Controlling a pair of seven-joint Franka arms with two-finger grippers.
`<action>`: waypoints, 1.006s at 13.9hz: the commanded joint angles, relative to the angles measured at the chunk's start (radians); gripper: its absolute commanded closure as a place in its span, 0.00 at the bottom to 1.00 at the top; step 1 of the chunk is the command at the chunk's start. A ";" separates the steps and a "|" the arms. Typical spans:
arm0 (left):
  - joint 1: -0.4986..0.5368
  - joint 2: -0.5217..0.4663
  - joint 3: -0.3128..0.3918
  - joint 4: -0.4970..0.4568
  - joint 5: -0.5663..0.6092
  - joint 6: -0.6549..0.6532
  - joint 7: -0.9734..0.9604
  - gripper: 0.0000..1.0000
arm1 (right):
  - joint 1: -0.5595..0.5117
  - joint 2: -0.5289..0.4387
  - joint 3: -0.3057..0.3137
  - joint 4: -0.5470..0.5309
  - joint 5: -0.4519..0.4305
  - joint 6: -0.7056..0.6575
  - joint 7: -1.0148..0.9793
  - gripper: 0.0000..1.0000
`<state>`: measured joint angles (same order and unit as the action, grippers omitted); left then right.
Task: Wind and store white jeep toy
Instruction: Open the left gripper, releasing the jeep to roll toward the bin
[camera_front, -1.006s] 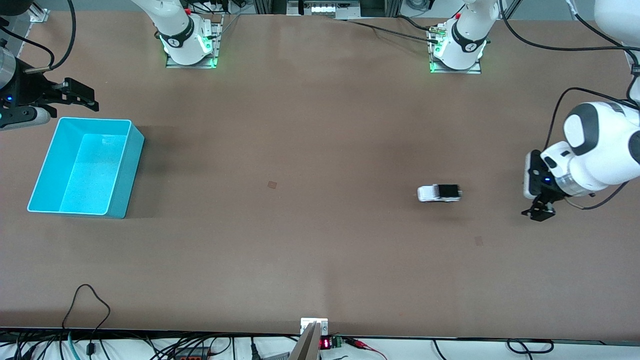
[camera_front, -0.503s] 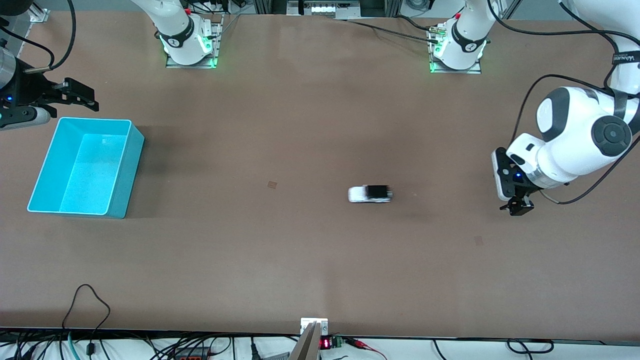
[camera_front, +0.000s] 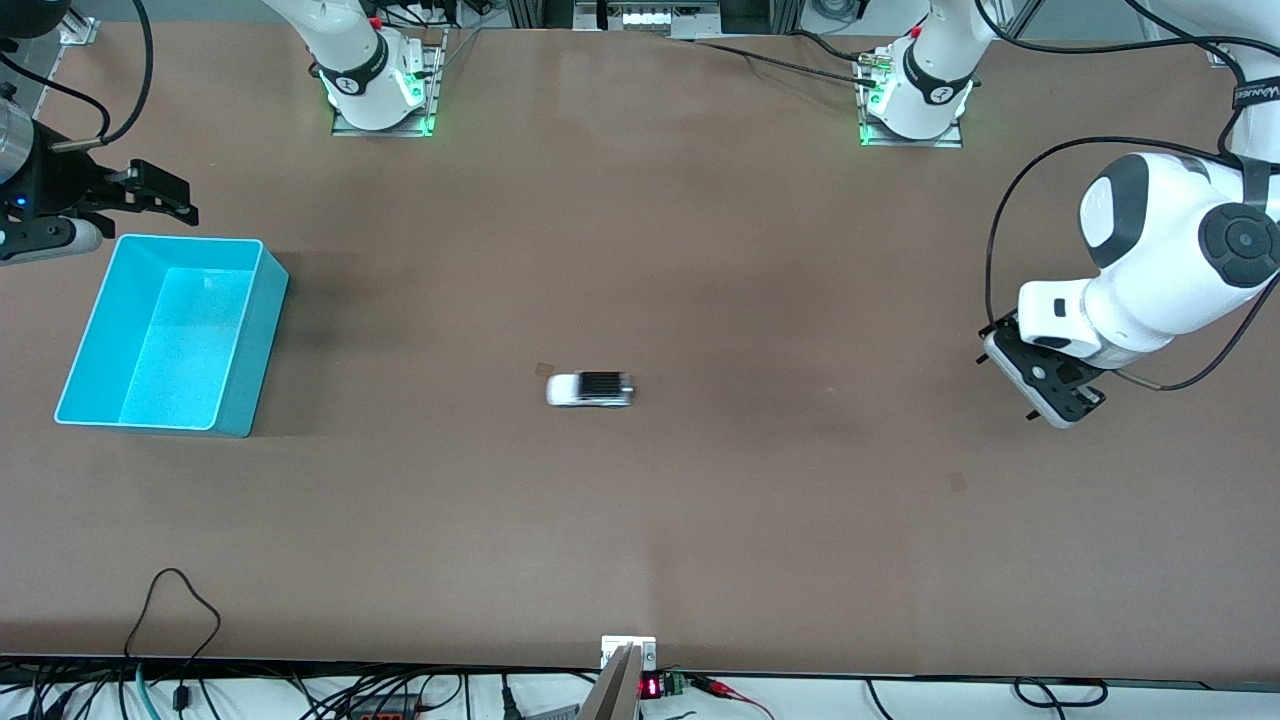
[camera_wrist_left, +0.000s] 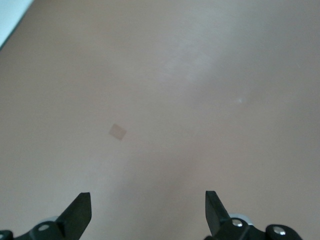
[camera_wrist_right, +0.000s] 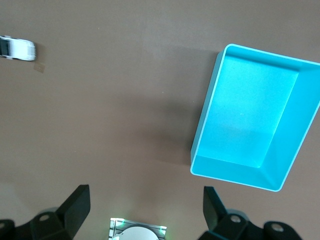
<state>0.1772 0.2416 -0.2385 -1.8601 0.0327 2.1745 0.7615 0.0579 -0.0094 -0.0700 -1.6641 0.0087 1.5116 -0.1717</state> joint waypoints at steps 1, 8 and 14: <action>-0.059 -0.022 0.062 0.010 -0.019 -0.012 -0.208 0.00 | -0.001 0.009 -0.001 0.010 -0.010 0.002 -0.003 0.00; -0.131 -0.065 0.180 0.050 -0.019 -0.092 -0.537 0.00 | -0.006 0.031 -0.002 0.010 -0.009 -0.001 -0.006 0.00; -0.131 -0.067 0.229 0.119 -0.072 -0.206 -0.645 0.00 | 0.000 0.066 -0.002 0.010 -0.003 -0.008 -0.005 0.00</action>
<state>0.0647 0.1768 -0.0502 -1.7539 0.0067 1.9914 0.1258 0.0565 0.0310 -0.0717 -1.6640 0.0080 1.5120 -0.1723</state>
